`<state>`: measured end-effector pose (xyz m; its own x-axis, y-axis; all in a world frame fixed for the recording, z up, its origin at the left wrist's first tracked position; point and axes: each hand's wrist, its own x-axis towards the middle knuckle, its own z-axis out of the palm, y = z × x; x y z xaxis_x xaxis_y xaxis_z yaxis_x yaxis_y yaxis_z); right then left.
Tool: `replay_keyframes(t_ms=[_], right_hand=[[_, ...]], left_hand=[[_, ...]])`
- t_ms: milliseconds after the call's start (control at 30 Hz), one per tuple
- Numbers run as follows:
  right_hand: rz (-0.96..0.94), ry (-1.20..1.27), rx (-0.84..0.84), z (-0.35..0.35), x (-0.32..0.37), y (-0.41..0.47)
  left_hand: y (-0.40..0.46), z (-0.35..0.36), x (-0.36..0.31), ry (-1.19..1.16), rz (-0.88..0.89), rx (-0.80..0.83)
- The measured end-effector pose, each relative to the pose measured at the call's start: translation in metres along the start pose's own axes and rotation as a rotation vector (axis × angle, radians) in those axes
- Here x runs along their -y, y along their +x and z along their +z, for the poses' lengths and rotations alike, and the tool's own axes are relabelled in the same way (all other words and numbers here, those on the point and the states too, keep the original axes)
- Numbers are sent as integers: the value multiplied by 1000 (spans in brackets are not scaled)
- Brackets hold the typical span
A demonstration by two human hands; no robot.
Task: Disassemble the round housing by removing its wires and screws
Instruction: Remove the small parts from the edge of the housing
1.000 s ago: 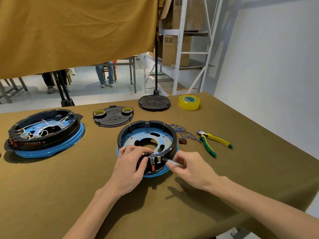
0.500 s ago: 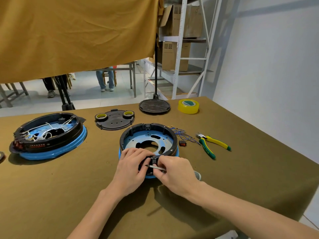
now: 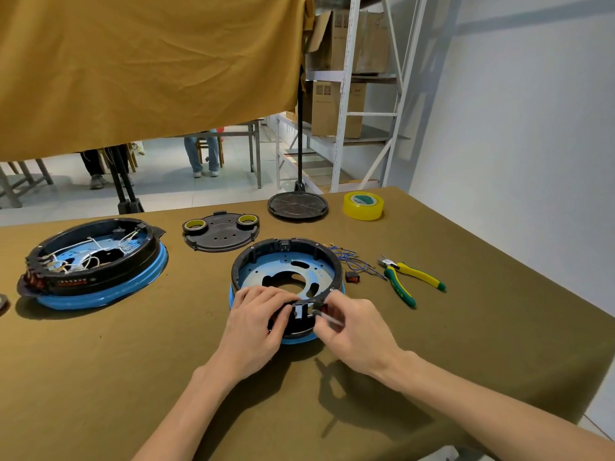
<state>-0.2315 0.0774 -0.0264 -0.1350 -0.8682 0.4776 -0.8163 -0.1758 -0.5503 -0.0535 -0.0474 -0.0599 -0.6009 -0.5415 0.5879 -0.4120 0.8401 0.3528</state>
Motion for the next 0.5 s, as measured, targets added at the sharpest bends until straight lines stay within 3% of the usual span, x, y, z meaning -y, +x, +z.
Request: replay_keyframes(t_ms=[133,267,500], right_hand=[[146,-190,-139,-25,-41,7],[457,-544,-78,-37,-87,27],[392,-682,68,-29,-109,53]], left_hand=[[1,1,-1,12,1,-7],[4,3,-4,16,-5,-11],[3,6,-3,6,-6,-32]])
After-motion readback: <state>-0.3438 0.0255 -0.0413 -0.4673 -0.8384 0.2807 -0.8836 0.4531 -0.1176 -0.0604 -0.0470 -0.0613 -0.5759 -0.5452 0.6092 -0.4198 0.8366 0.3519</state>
